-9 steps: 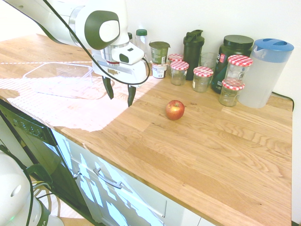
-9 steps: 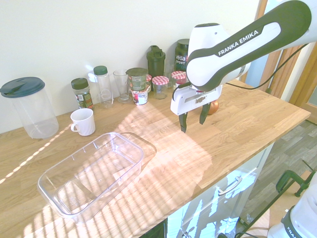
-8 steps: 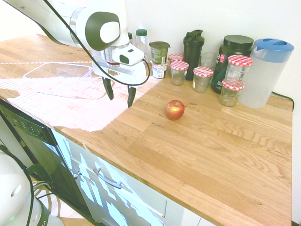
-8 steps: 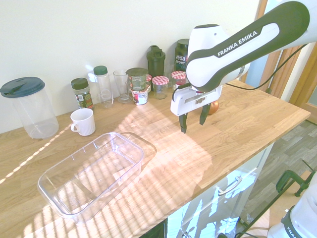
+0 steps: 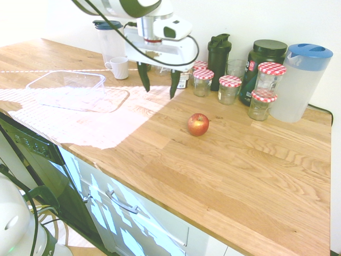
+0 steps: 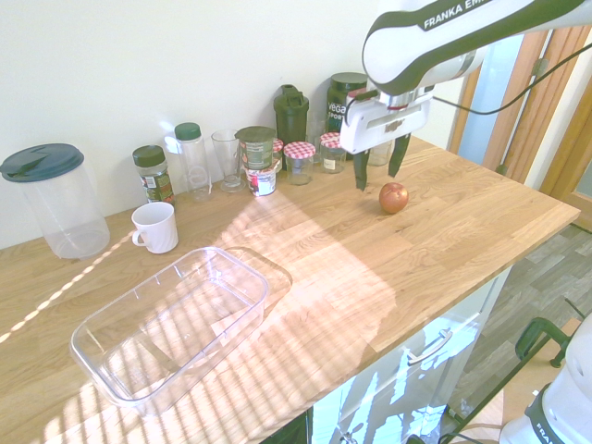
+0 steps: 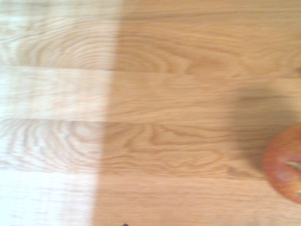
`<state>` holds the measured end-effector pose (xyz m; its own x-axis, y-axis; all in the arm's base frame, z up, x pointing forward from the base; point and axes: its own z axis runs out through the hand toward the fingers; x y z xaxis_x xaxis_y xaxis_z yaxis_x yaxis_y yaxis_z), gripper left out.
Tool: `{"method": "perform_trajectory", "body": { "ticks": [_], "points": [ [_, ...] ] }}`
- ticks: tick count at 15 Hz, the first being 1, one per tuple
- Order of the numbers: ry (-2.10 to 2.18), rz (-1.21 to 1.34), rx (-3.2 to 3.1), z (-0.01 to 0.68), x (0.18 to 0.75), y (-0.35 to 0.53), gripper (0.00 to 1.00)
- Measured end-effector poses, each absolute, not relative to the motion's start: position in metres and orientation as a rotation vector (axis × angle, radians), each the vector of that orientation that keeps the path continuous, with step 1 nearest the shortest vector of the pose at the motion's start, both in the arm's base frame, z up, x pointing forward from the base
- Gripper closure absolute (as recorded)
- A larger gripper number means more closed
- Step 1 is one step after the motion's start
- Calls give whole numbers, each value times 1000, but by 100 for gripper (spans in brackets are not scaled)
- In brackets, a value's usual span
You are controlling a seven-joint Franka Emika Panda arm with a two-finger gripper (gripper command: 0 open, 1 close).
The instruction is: Put the apple into the container
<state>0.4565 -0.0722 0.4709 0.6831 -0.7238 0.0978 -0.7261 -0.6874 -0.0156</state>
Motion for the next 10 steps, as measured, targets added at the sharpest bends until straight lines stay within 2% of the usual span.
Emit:
{"method": "perform_trajectory", "body": {
  "ticks": [5, 10],
  "points": [
    [-1240, 205, 2852, 443, 469, -154, 0],
    [-1236, 110, 2891, 403, 478, -161, 0]
  ]
}}
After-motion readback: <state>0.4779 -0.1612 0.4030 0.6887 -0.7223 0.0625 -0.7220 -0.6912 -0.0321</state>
